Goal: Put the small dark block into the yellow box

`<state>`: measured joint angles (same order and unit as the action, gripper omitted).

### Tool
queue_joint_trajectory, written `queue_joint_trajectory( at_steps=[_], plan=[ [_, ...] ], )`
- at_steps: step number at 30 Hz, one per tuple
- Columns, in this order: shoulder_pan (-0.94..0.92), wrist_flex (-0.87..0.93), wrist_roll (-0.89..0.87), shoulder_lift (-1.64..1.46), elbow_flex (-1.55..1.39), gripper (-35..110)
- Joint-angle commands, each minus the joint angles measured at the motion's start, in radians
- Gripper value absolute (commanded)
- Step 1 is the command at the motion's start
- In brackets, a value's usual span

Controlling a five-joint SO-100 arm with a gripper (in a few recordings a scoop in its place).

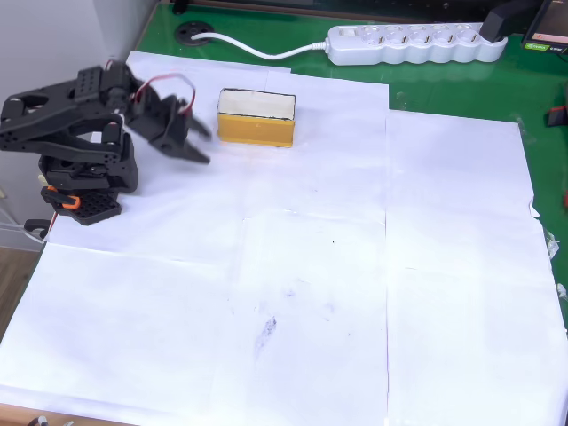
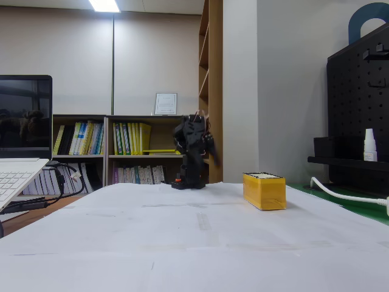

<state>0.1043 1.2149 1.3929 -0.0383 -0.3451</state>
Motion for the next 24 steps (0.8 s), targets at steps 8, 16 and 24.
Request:
queue_joint_trajectory(
  at_steps=[8,16,24],
  plan=[
    [-0.014,0.017,-0.006,0.117,0.164,0],
    [-0.028,0.103,0.018,0.163,0.241,0],
    [-0.034,0.241,0.018,0.196,0.241,0]
  ],
)
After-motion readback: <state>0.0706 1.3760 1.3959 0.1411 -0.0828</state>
